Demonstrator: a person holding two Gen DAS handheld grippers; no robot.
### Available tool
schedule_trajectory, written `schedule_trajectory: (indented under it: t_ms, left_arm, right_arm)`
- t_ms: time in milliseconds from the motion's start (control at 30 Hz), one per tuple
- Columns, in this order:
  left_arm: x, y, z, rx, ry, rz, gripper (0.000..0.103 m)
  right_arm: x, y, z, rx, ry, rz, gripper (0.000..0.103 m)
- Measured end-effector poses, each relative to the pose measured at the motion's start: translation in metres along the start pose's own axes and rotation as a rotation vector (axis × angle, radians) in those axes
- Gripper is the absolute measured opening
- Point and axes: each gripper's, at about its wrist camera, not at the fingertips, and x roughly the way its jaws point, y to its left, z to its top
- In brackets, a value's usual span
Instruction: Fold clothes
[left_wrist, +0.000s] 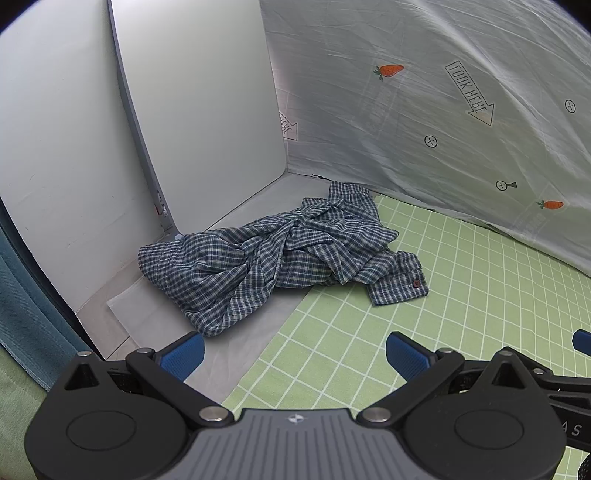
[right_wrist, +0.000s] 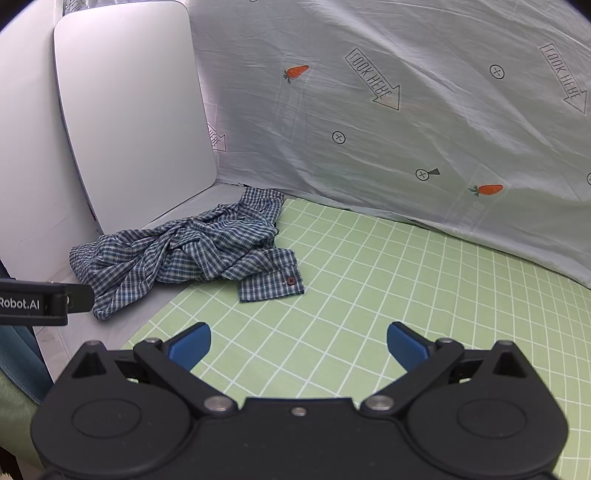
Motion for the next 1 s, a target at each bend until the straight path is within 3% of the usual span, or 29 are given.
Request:
schedule_trajectory:
  t_ms: [1000]
  left_arm:
    - [0.0010,0.0018,0.0003,-0.001,0.001,-0.005,0.103]
  right_arm:
    - [-0.0008,-0.0013,0.0021,0.003,0.001,-0.003,0.103]
